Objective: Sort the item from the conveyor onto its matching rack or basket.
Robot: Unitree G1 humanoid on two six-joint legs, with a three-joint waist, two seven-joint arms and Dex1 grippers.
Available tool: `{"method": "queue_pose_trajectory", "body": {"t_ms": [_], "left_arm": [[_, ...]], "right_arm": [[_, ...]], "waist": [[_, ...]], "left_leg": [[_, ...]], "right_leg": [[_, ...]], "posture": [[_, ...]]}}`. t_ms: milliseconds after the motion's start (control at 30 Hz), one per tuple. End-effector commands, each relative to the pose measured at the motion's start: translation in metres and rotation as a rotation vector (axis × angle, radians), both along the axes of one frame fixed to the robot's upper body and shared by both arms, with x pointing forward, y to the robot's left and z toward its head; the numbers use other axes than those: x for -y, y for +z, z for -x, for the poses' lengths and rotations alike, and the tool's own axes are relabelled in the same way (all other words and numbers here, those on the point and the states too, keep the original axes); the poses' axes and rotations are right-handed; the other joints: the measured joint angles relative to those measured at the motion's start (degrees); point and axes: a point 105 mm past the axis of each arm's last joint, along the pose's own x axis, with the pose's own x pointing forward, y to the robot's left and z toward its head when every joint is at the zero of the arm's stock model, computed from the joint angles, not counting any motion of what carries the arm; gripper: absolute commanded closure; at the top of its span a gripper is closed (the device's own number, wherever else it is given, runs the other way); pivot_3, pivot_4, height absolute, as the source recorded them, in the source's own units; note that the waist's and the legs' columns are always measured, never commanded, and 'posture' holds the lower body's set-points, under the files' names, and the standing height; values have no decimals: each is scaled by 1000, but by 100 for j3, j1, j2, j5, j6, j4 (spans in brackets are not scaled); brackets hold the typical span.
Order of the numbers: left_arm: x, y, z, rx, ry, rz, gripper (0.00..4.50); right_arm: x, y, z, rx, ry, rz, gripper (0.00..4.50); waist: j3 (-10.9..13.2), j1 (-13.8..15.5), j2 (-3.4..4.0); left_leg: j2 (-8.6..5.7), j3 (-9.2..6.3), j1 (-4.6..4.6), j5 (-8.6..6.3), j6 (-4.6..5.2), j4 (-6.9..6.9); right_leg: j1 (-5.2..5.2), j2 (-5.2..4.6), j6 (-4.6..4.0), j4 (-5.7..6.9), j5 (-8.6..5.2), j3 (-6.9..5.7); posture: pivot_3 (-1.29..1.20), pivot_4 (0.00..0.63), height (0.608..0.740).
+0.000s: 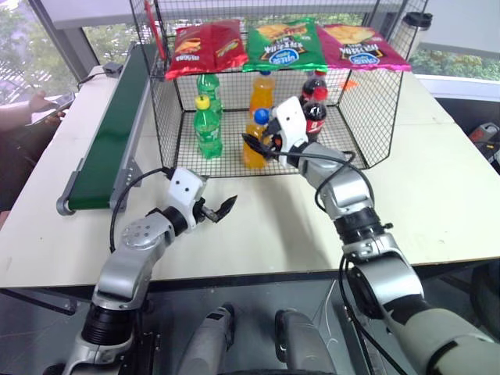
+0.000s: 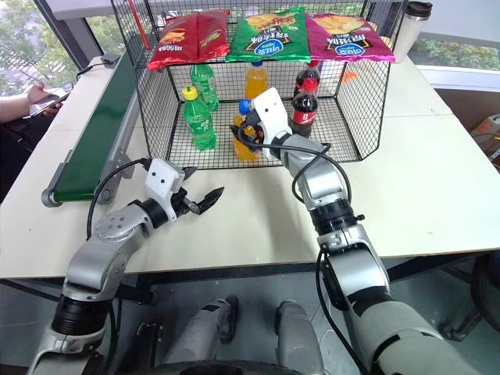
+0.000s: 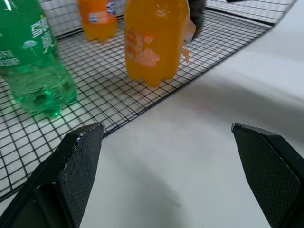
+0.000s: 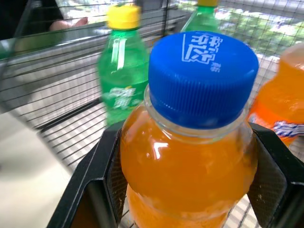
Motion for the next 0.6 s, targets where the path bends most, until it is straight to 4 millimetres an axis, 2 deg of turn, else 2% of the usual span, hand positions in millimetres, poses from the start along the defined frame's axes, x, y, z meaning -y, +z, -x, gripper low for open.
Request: {"method": "queue_pose_trajectory", "body": {"t_ms": [33,400,467,533,600], "left_arm": [[-3,12,-2,72,57,-5,34],[3,9,3,71,57,14,34],[2,8,3,69,59,14,0],[2,8,3,67,60,14,0],[2,7,3,66,61,15,0]], "right_arm": [[-2,34,-6,119,-9,-42,1892],[2,28,-23,143,-46,-7,1892],[2,26,-24,132,-41,-16,832],[1,25,-23,131,-32,-17,53],[1,25,-23,134,-27,-11,53]], "waist": [[0,-7,0],[1,-24,1],[1,-26,1],[1,-30,2],[0,-34,3]], "left_leg": [[1,0,0,0,0,0],[2,0,1,3,3,-3],[2,0,2,3,3,-2],[2,1,2,3,2,-3],[3,0,4,3,2,-3]], "right_leg": [[0,1,0,0,0,0],[-1,5,0,2,0,3],[-1,6,0,2,0,3],[0,6,0,2,0,4],[0,7,0,3,0,4]], "posture": [[0,150,739],[0,150,739],[0,150,739],[0,150,739],[0,150,739]]}}
